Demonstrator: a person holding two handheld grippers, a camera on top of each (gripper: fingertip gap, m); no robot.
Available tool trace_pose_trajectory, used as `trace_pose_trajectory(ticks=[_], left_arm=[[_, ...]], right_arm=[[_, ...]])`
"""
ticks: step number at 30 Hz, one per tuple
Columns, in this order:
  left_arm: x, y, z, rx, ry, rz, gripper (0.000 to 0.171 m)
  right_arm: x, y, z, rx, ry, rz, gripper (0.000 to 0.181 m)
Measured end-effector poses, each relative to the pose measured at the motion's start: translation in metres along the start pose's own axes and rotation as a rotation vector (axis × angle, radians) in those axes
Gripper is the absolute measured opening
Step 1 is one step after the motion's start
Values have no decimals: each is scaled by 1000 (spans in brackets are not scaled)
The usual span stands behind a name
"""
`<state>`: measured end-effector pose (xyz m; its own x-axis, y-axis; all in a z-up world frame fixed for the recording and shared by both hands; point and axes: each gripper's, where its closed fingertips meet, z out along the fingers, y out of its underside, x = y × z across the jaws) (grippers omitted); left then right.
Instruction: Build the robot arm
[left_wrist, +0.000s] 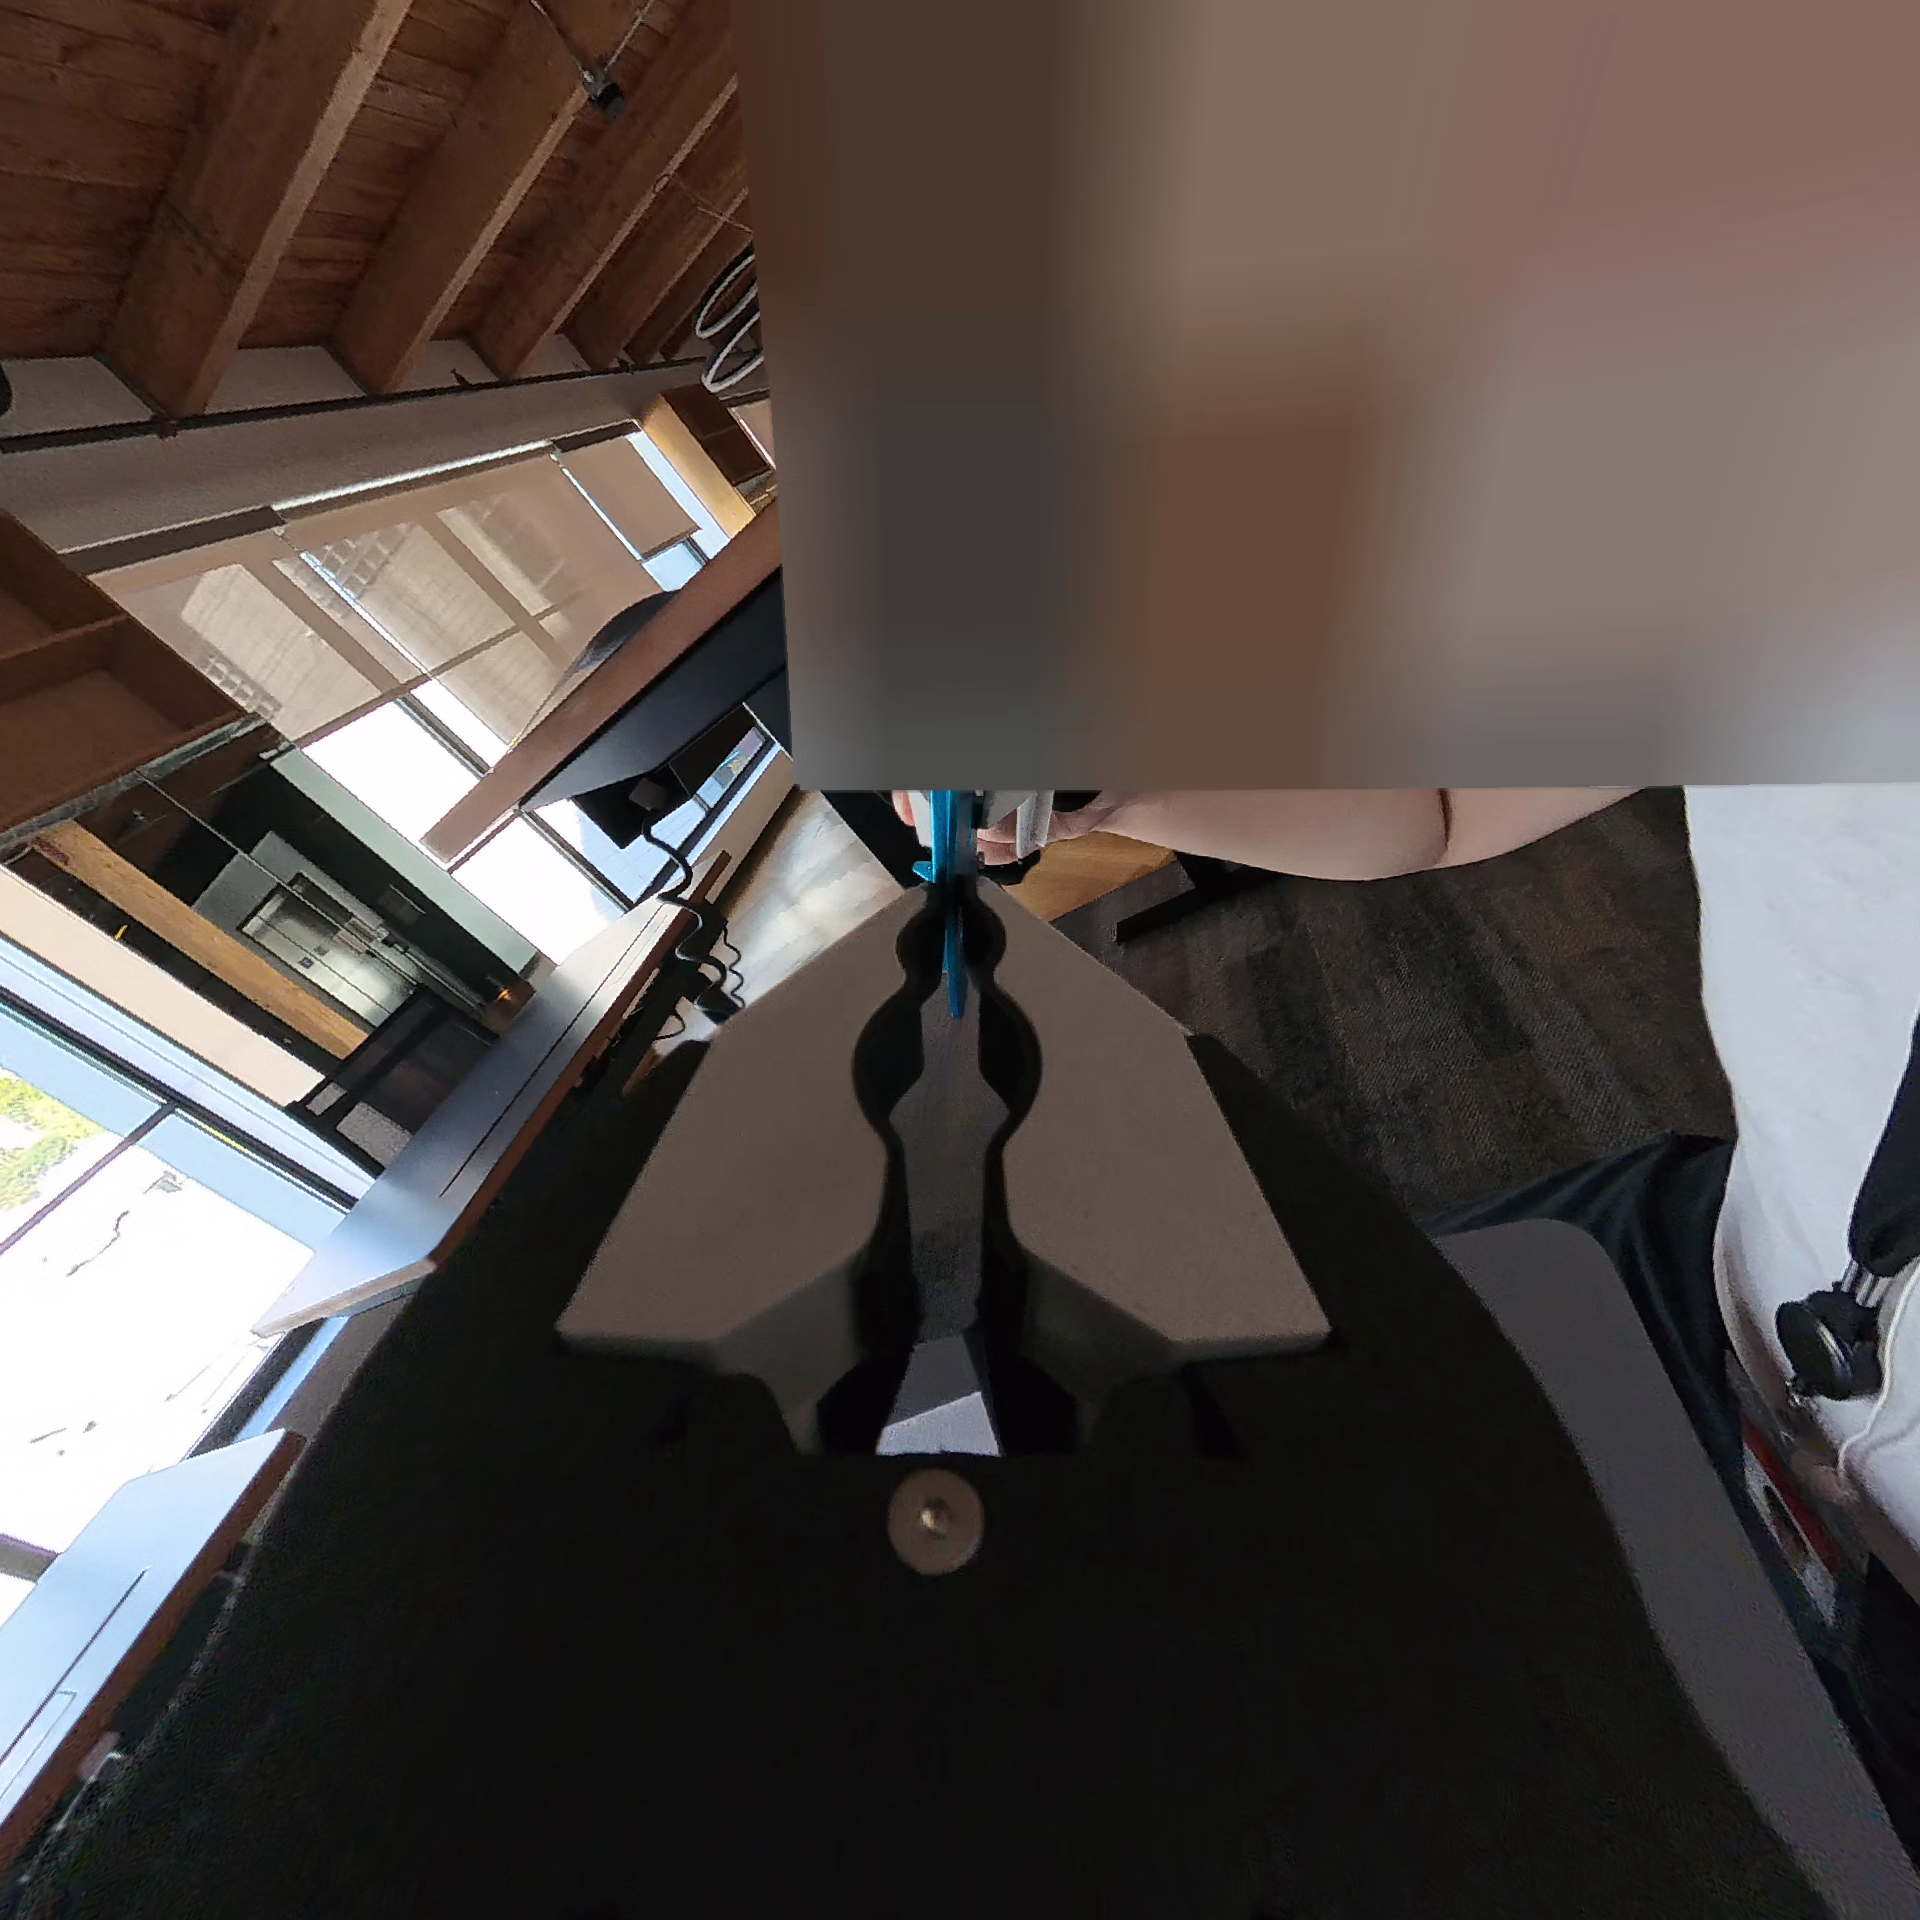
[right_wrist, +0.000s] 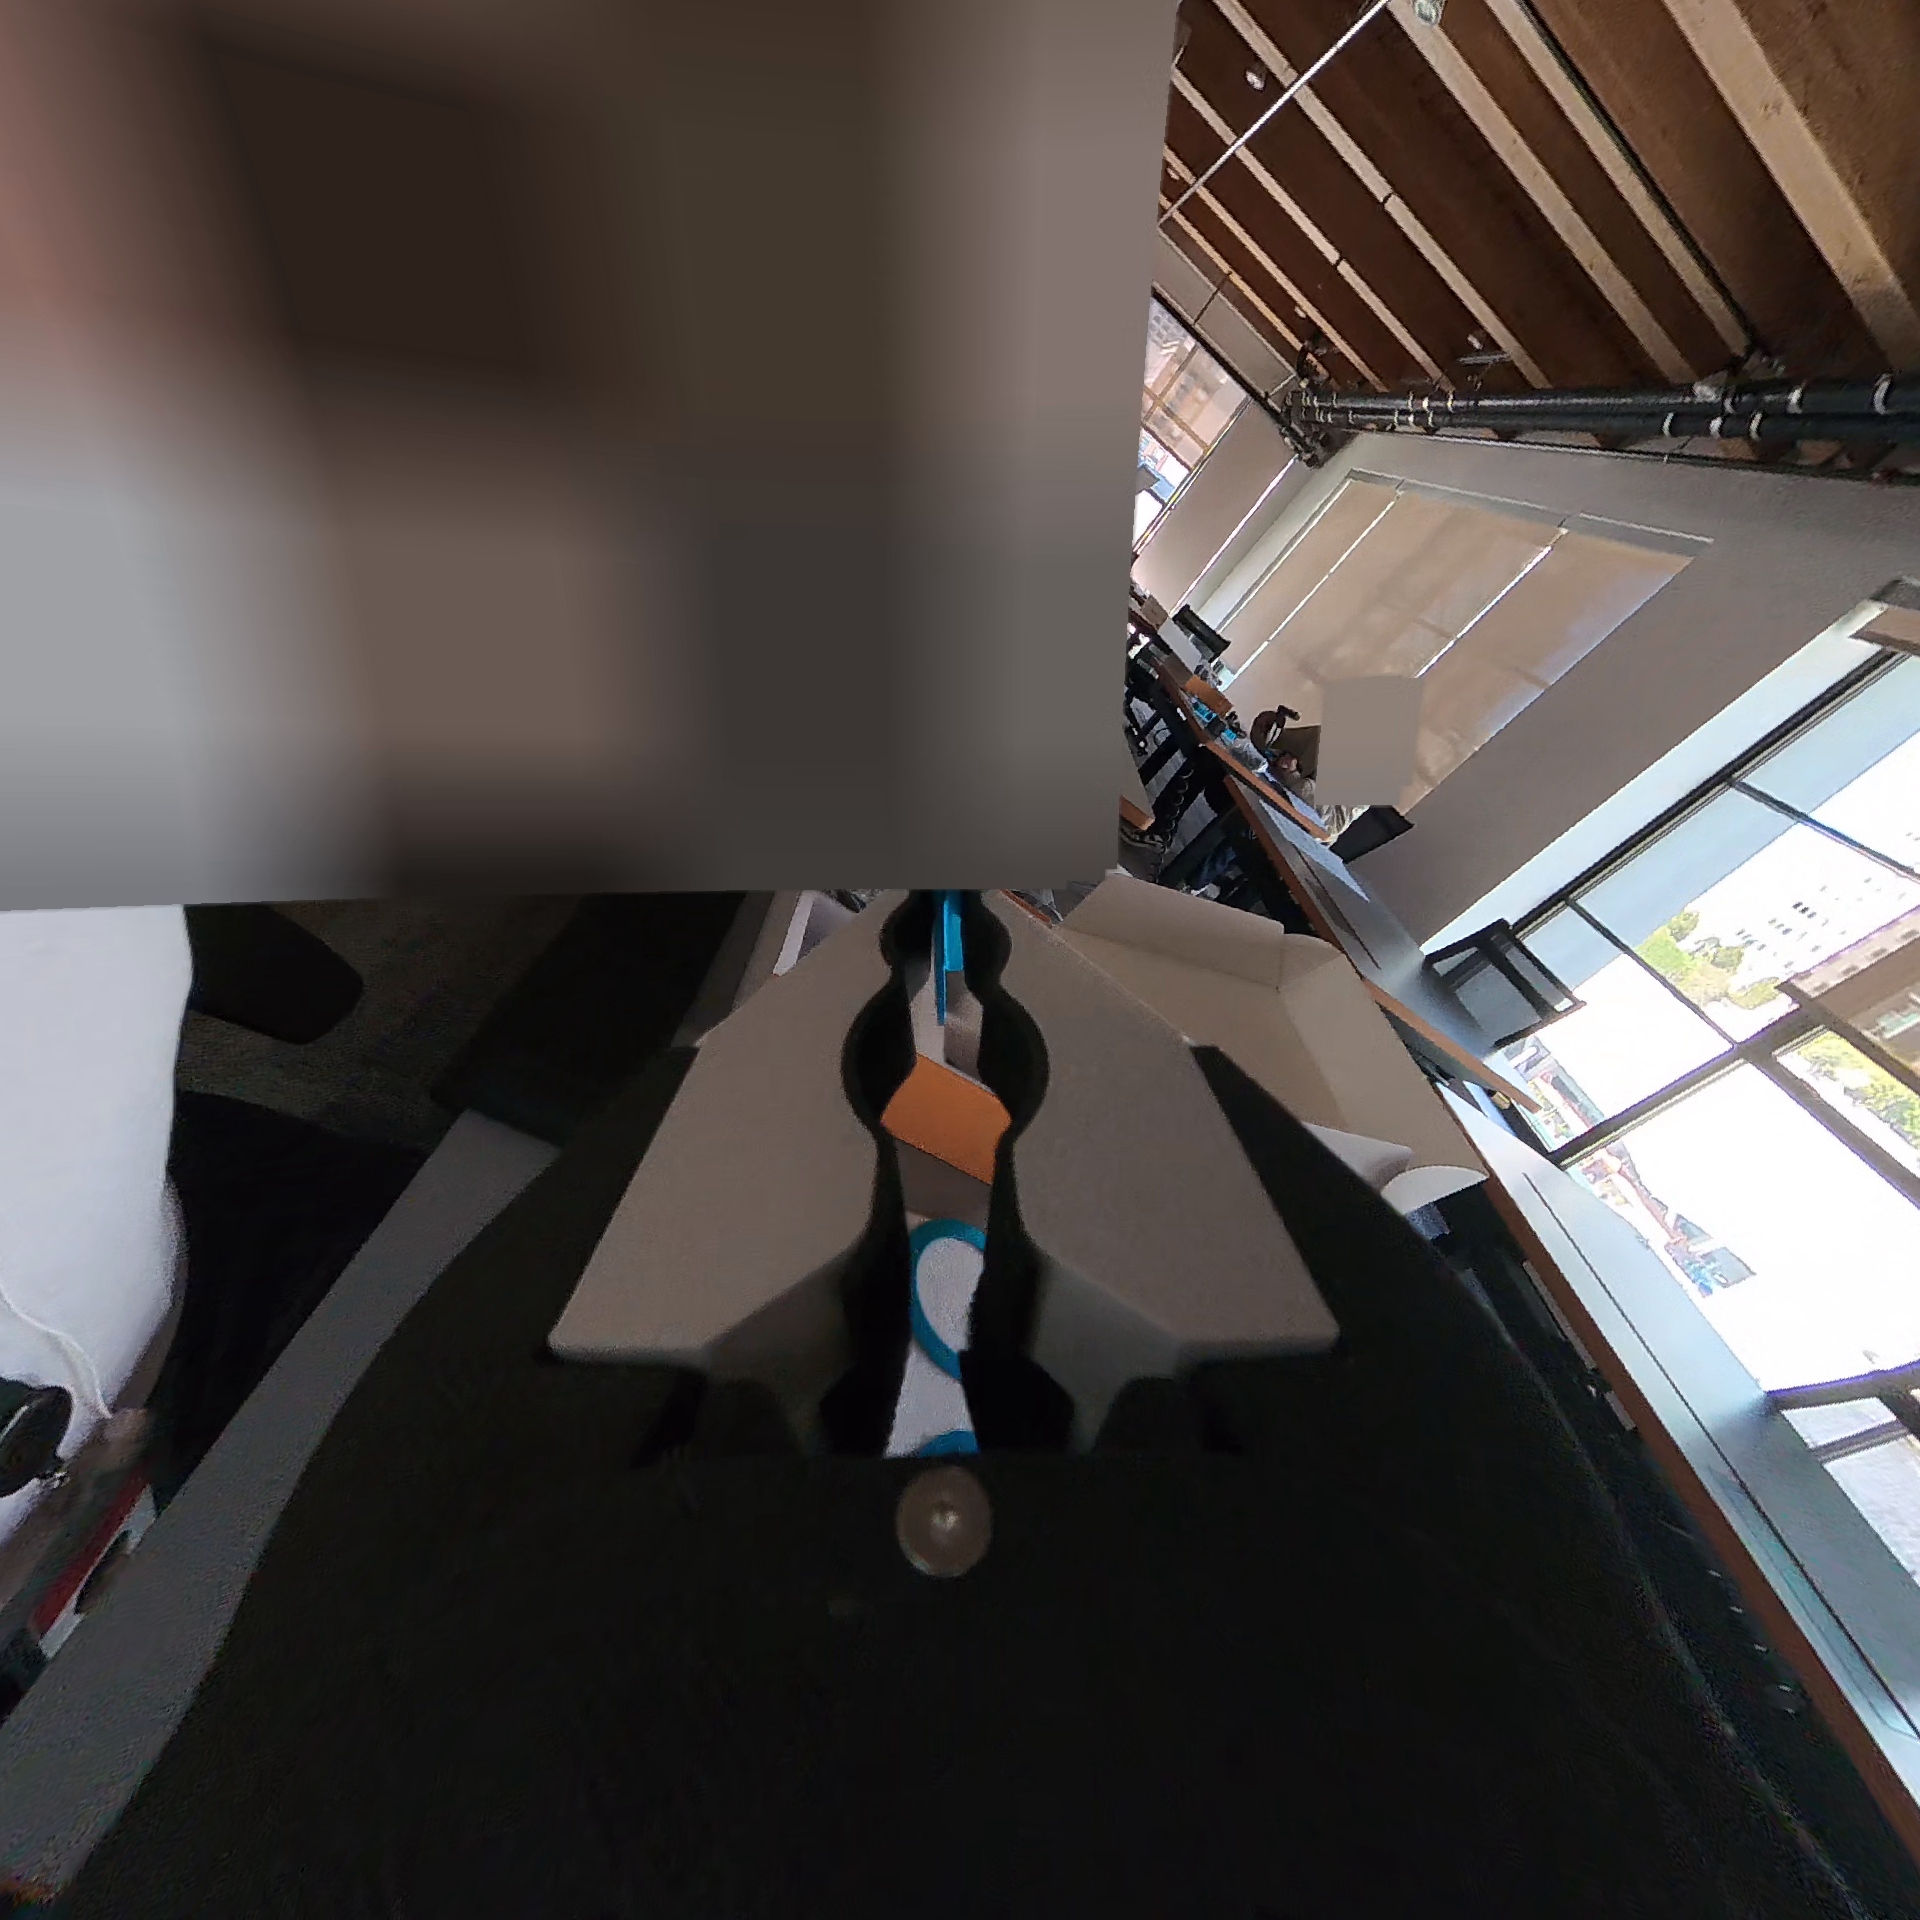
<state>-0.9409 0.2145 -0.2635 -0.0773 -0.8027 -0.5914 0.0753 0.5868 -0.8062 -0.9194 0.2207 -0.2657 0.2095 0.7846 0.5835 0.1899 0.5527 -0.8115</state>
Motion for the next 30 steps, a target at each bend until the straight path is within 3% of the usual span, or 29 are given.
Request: trace_pose_trajectory(ticks=[4, 10, 14, 20, 25, 30], left_arm=[[-7, -3, -7, 11, -58, 33, 22], [-3, 18, -3, -37, -68, 17, 32], [5, 18, 7, -19, -51, 37, 25], [1, 12, 7, 27, -52, 5, 11], [-1, 18, 8, 10, -63, -34, 17], [-6, 22, 9, 9, -93, -128, 12]], right_arm=[[-2, -2, -1, 19, -9, -37, 4], [-6, -6, -2, 68, -31, -86, 4], [-7, -6, 0, 93, -37, -107, 5], [-2, -1, 2, 124, -58, 5, 4], [3, 2, 1, 153, -73, 124, 4], [7, 7, 2, 172, -107, 274, 3]])
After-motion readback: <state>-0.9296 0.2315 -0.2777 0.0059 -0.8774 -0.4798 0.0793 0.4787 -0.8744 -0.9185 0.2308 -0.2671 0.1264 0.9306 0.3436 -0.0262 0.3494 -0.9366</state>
